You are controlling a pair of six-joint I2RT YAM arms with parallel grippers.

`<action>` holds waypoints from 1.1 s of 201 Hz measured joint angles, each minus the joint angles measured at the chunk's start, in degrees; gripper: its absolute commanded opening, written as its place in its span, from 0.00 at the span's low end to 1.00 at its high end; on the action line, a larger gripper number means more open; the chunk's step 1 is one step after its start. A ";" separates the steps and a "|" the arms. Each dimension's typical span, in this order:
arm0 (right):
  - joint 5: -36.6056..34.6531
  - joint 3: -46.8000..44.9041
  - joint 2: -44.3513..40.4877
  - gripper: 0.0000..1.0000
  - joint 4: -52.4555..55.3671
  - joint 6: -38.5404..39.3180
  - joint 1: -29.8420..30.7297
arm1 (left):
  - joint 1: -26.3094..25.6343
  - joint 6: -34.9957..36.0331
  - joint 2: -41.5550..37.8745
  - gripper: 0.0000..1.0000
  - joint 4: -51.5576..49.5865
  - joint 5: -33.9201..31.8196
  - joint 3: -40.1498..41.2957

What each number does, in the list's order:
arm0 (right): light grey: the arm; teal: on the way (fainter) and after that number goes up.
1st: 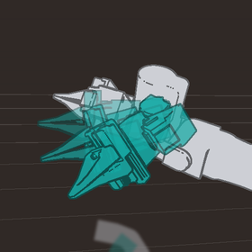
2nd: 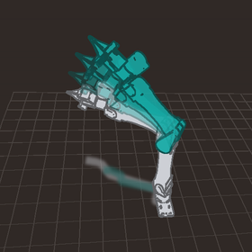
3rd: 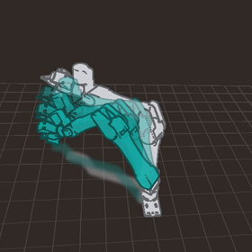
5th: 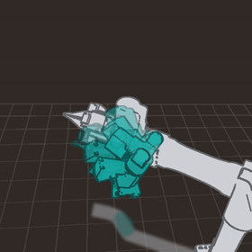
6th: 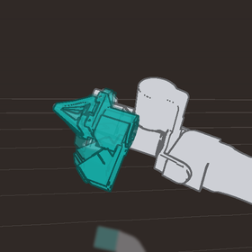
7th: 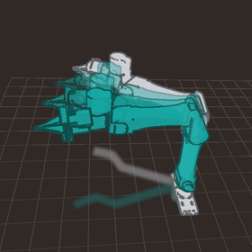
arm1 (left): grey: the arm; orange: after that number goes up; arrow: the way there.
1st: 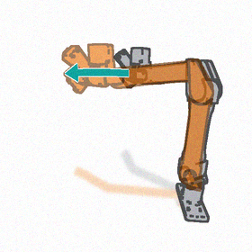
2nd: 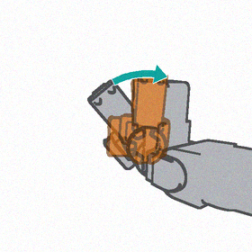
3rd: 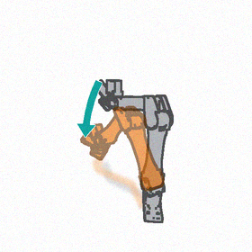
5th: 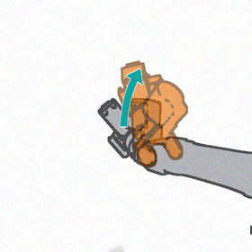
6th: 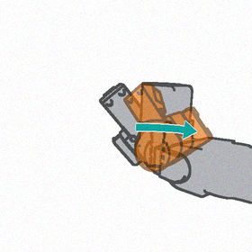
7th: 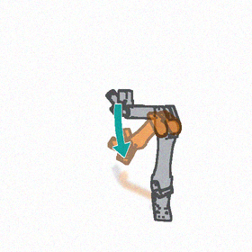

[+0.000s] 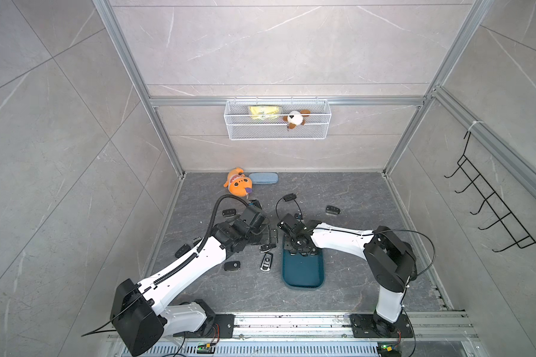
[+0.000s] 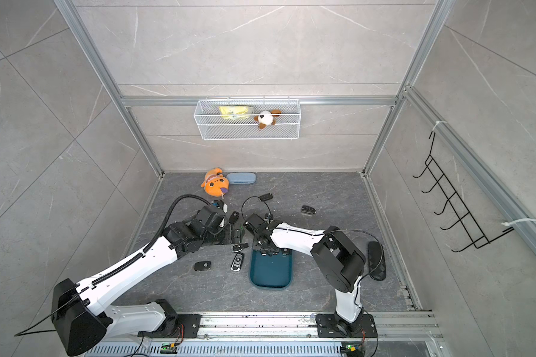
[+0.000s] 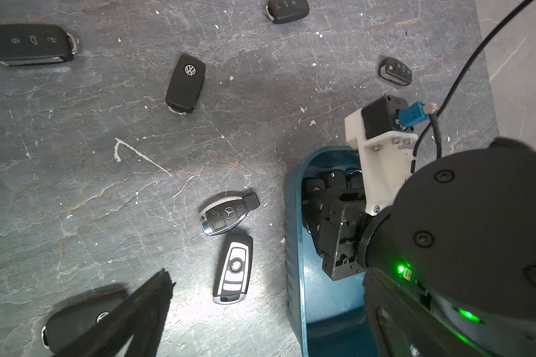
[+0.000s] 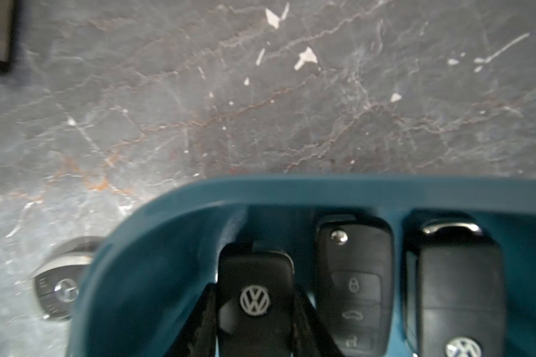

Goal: Place the car key into the storage box
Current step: Place the car key in the storage box.

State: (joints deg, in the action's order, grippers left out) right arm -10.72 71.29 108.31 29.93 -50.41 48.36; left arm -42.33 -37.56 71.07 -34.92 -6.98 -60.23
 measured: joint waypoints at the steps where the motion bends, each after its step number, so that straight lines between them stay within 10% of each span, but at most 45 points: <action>1: -0.04 0.00 0.00 0.34 0.00 0.00 0.00 | 0.00 -0.02 0.00 1.00 0.00 0.00 0.00; 221: -4.22 1.84 0.11 0.56 3.56 0.98 -0.11 | 1.70 0.02 0.87 1.00 0.20 0.26 -0.02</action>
State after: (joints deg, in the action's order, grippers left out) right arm -14.94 73.12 108.42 33.50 -49.43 48.25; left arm -40.62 -37.54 71.94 -34.72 -6.72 -60.25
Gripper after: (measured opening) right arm 0.533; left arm 0.999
